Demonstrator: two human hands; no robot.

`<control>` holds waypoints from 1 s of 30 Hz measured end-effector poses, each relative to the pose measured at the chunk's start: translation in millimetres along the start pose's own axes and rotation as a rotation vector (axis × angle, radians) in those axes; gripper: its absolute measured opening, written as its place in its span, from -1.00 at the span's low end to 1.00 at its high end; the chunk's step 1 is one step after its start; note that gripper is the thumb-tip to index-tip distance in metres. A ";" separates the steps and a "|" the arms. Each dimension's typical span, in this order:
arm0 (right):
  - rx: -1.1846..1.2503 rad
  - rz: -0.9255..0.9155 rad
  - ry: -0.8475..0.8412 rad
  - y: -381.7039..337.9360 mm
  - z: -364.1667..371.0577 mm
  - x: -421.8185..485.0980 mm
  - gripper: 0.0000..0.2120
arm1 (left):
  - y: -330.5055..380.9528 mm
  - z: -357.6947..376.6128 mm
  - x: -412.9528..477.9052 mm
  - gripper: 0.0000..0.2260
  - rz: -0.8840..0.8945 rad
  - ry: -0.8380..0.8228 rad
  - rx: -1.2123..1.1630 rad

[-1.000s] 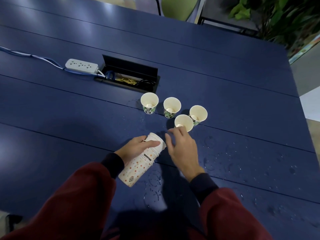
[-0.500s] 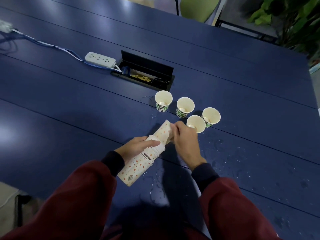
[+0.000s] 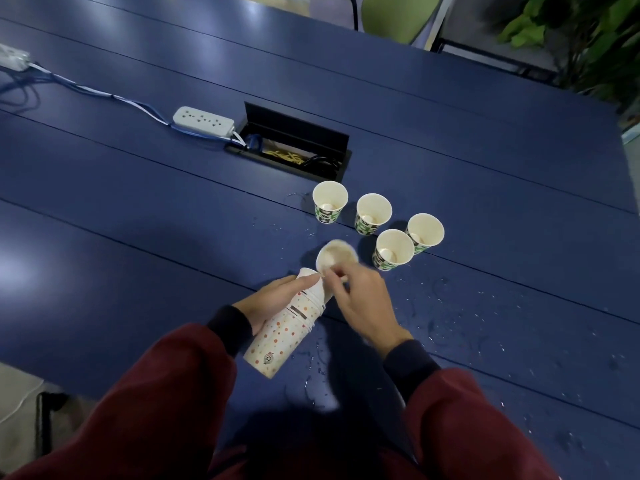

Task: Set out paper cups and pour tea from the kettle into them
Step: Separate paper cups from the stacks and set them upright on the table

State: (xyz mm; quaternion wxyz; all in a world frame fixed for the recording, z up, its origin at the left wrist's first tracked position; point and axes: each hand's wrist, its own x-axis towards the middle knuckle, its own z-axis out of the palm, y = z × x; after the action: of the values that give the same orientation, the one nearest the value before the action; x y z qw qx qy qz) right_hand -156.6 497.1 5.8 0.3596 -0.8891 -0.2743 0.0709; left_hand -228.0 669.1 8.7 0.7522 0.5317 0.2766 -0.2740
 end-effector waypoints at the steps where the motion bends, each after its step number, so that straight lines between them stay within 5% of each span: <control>1: 0.044 0.025 -0.022 0.6 0.1 -6.3 -0.81 | -0.2 3.8 1.3 -0.56 0.003 -0.022 -0.005; 13: -0.050 0.142 0.076 4.8 0.4 -12.7 -0.76 | -2.1 7.1 -1.7 -0.59 -0.033 0.009 0.122; 18: -0.189 0.019 0.040 -6.9 5.6 11.8 -0.72 | 4.7 -10.4 -13.3 -0.60 -0.046 -0.004 0.098; 22: -0.418 -0.062 0.051 -19.1 11.7 31.5 -0.95 | 7.9 -22.9 -13.1 -0.51 -0.043 0.020 0.121; 30: -0.633 -0.192 0.106 -16.9 9.1 45.9 -0.85 | 9.4 -40.3 -14.1 -0.38 -0.057 0.045 0.128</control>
State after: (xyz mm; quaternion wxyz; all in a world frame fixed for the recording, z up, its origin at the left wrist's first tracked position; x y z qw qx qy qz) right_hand -128.3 537.3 13.9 0.0847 -0.9291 -0.3461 -0.0985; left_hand -236.2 711.8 13.3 0.7021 0.5767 0.2903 -0.3003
